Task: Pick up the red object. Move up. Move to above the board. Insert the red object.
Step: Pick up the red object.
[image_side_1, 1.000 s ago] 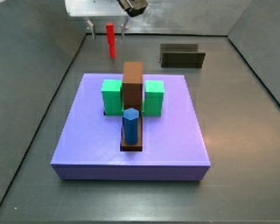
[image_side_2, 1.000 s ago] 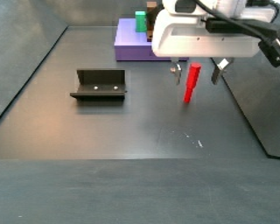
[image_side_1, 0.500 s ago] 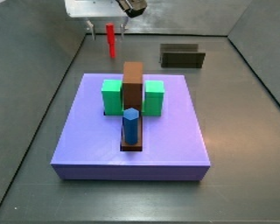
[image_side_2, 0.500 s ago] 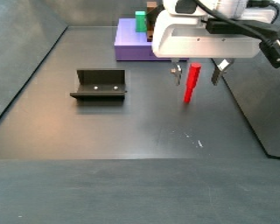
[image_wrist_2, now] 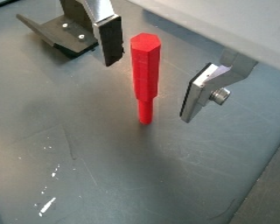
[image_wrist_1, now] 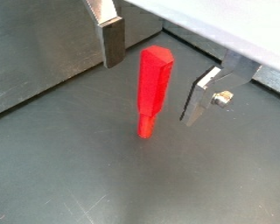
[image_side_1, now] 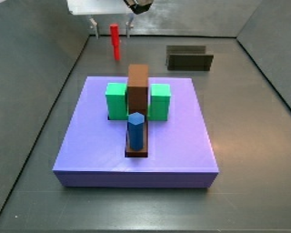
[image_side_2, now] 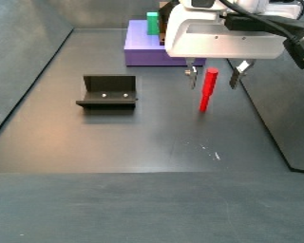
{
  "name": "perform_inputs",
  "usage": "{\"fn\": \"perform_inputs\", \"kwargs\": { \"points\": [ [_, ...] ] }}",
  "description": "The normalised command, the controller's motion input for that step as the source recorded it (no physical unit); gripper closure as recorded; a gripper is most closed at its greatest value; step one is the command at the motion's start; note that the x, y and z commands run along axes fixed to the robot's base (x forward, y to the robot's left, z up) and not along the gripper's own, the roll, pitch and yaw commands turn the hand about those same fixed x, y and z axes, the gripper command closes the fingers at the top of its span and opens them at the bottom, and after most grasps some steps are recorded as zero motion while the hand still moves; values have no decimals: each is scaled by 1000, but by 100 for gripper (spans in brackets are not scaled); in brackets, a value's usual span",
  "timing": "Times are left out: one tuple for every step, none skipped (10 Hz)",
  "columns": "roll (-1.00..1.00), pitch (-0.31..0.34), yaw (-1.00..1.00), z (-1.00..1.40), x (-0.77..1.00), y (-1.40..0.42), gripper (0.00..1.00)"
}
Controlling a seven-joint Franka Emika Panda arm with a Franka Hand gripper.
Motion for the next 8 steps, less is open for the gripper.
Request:
{"fn": "perform_inputs", "kwargs": {
  "points": [
    [-6, 0, -17, 0, 0, 0, 0],
    [0, 0, -29, 0, 0, 0, 0],
    [0, 0, 0, 0, 0, 0, 0],
    [0, 0, 0, 0, 0, 0, 100],
    [0, 0, 0, 0, 0, 0, 100],
    [0, 0, 0, 0, 0, 0, 100],
    [0, 0, 0, 0, 0, 0, 100],
    [0, 0, 0, 0, 0, 0, 100]
  ]
}}
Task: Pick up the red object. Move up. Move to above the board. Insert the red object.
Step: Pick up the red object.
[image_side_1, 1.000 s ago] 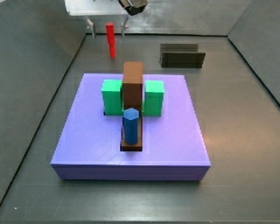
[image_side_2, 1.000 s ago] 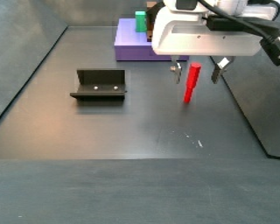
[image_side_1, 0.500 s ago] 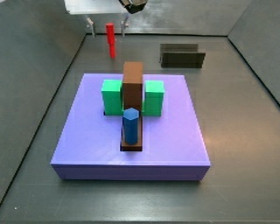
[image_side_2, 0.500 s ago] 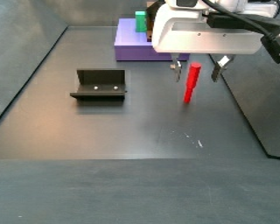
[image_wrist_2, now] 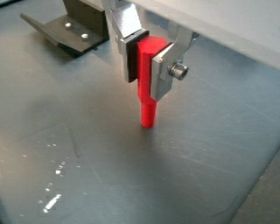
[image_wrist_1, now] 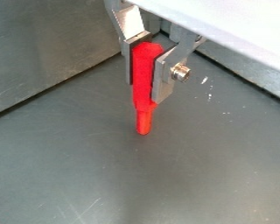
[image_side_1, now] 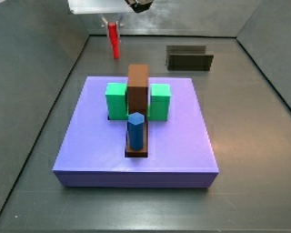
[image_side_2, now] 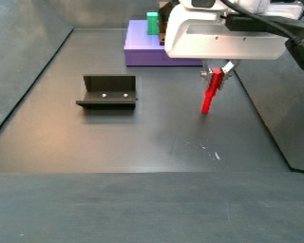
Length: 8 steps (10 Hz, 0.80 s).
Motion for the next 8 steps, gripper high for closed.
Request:
{"fn": "perform_inputs", "kwargs": {
  "points": [
    [0, 0, 0, 0, 0, 0, 100],
    [0, 0, 0, 0, 0, 0, 100],
    [0, 0, 0, 0, 0, 0, 100],
    [0, 0, 0, 0, 0, 0, 100],
    [0, 0, 0, 0, 0, 0, 100],
    [0, 0, 0, 0, 0, 0, 100],
    [0, 0, 0, 0, 0, 0, 100],
    [0, 0, 0, 0, 0, 0, 100]
  ]
}}
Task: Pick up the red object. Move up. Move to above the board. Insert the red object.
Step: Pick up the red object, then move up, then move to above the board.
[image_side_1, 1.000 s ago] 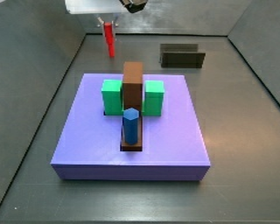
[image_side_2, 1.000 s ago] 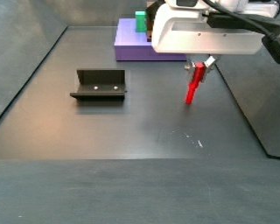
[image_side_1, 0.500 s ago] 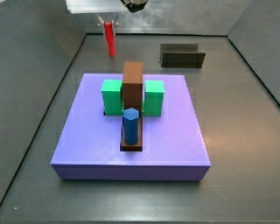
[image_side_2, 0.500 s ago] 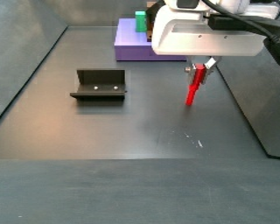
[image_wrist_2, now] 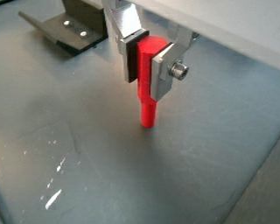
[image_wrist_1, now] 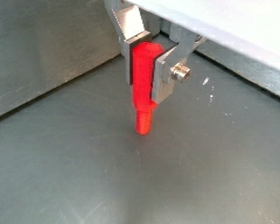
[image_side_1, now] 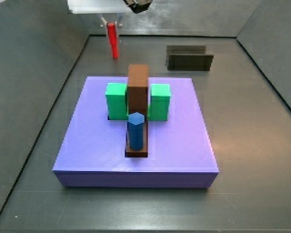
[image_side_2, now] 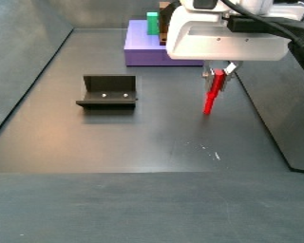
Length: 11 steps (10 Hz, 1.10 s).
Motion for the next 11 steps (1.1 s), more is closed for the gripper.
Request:
{"fn": "perform_inputs", "kwargs": {
  "points": [
    [0, 0, 0, 0, 0, 0, 100],
    [0, 0, 0, 0, 0, 0, 100],
    [0, 0, 0, 0, 0, 0, 100],
    [0, 0, 0, 833, 0, 0, 100],
    [-7, 8, 58, 820, -16, -48, 100],
    [-8, 31, 61, 742, -54, -60, 100],
    [34, 18, 38, 388, -49, -28, 100],
    [0, 0, 0, 1400, 0, 0, 100],
    [3, 43, -15, 1400, -6, 0, 100],
    [24, 64, -11, 1400, -39, 2, 100],
    [38, 41, 1, 1400, -6, 4, 100]
  ]
}}
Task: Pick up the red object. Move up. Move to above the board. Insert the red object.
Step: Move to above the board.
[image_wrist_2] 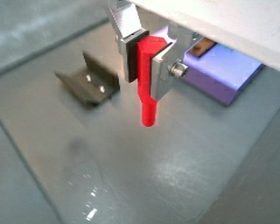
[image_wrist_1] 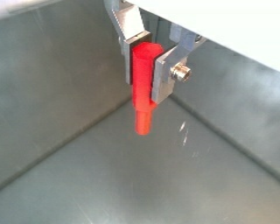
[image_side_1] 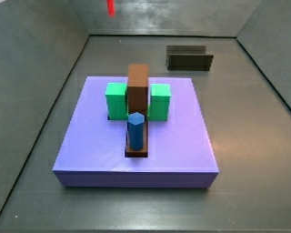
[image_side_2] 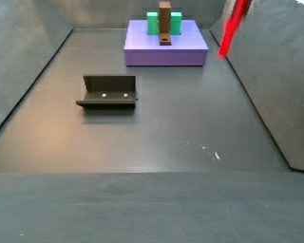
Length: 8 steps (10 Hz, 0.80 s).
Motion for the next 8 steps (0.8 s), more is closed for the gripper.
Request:
{"fn": "perform_inputs", "kwargs": {
  "points": [
    [-5, 75, 2, 1400, 76, 10, 100],
    [-16, 99, -1, 808, 49, 3, 100],
    [-7, 84, -2, 425, 23, -6, 100],
    [3, 42, 5, 177, 35, 3, 100],
    [20, 389, -237, 174, 408, -1400, 100],
    [36, 383, -197, 161, 407, -1400, 100],
    [43, 353, -95, 166, 426, -1400, 100],
    [-13, 312, -72, 164, 442, -1400, 100]
  ]
}}
